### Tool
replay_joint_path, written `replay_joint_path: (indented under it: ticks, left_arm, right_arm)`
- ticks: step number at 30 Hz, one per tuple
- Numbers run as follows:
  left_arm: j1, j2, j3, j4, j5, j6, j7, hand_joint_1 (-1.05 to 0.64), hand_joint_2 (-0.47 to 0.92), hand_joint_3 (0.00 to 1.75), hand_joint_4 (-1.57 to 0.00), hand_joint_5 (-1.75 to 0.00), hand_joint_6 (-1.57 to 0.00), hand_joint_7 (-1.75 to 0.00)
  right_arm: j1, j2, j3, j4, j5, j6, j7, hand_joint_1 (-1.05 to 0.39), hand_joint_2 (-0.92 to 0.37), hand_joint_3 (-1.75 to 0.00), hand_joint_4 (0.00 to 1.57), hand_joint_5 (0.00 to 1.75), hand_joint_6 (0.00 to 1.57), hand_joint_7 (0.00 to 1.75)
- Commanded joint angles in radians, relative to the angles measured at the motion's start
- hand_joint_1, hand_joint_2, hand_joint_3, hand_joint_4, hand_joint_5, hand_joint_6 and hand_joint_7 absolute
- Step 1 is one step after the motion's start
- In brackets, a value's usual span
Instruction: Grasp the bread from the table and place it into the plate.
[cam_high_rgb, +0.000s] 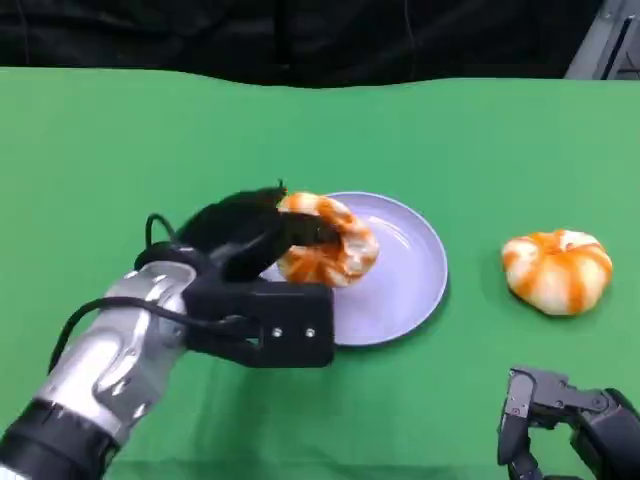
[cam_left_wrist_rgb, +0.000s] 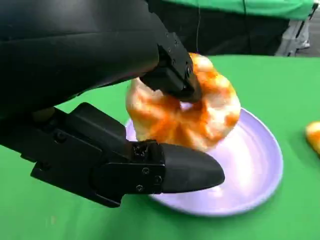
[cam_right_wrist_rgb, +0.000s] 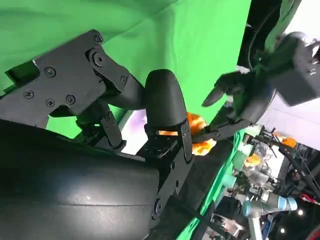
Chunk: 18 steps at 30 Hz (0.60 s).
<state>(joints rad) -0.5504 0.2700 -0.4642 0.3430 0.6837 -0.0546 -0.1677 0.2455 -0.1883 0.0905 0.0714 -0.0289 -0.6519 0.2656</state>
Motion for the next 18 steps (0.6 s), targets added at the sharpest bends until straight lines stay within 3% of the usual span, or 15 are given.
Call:
replay_joint_path:
  ticks: [1, 2, 3, 5, 6, 8, 13, 18]
  left_arm:
    - [-0.059, -0.009, -0.011, 0.098, 0.033, -0.04, 0.091, -1.05, 0.92, 0.61, -0.16, -0.05, -0.75, -0.03]
    - [-0.066, -0.008, -0.015, 0.11, 0.042, -0.043, 0.096, -1.05, 0.92, 0.62, -0.18, -0.06, -0.7, -0.01]
    - [-0.072, -0.006, -0.018, 0.119, 0.047, -0.045, 0.1, -1.05, 0.92, 0.64, -0.22, -0.06, -0.5, -0.01]
    - [-0.081, -0.004, -0.023, 0.135, 0.055, -0.049, 0.104, -1.05, 0.92, 0.65, -0.24, -0.07, -0.4, 0.0]
    - [-0.085, -0.004, -0.024, 0.144, 0.057, -0.053, 0.109, -1.05, 0.92, 0.67, -0.29, -0.07, -0.21, 0.0]
    - [-0.091, -0.004, -0.024, 0.162, 0.059, -0.061, 0.117, -1.05, 0.92, 0.69, -0.34, -0.08, -0.1, 0.0]
    - [-0.107, -0.004, -0.025, 0.183, 0.057, -0.059, 0.081, -1.05, 0.92, 0.74, -0.21, 0.0, -0.22, -0.06]
    - [-0.046, -0.038, 0.076, 0.136, -0.116, -0.046, 0.025, -1.03, 0.92, 0.67, -0.18, -0.01, -0.25, -0.04]
  right_arm:
    - [0.007, 0.002, 0.0, -0.009, 0.006, -0.009, -0.006, -0.15, -0.53, -1.28, 0.82, 1.75, 0.7, 1.66]
    - [0.01, 0.002, 0.001, -0.015, 0.004, -0.002, -0.006, -0.15, -0.53, -1.28, 0.82, 1.75, 0.7, 1.66]
    - [0.012, 0.001, 0.001, -0.02, 0.003, 0.003, -0.006, -0.15, -0.52, -1.28, 0.82, 1.75, 0.7, 1.66]
    - [0.014, 0.002, 0.001, -0.023, 0.004, 0.004, -0.006, -0.16, -0.52, -1.29, 0.82, 1.75, 0.71, 1.66]
    - [0.012, 0.001, 0.001, -0.019, 0.001, -0.006, -0.007, -0.15, -0.52, -1.29, 0.81, 1.75, 0.71, 1.65]
    - [0.009, 0.003, 0.0, -0.011, -0.002, -0.019, -0.01, -0.15, -0.52, -1.3, 0.81, 1.75, 0.71, 1.65]
    - [0.008, 0.001, 0.002, -0.009, 0.0, -0.025, -0.006, -0.16, -0.51, -1.33, 0.81, 1.75, 0.7, 1.65]
    - [0.01, 0.003, 0.004, -0.016, -0.01, -0.021, -0.012, -0.15, -0.5, -1.32, 0.81, 1.75, 0.7, 1.66]
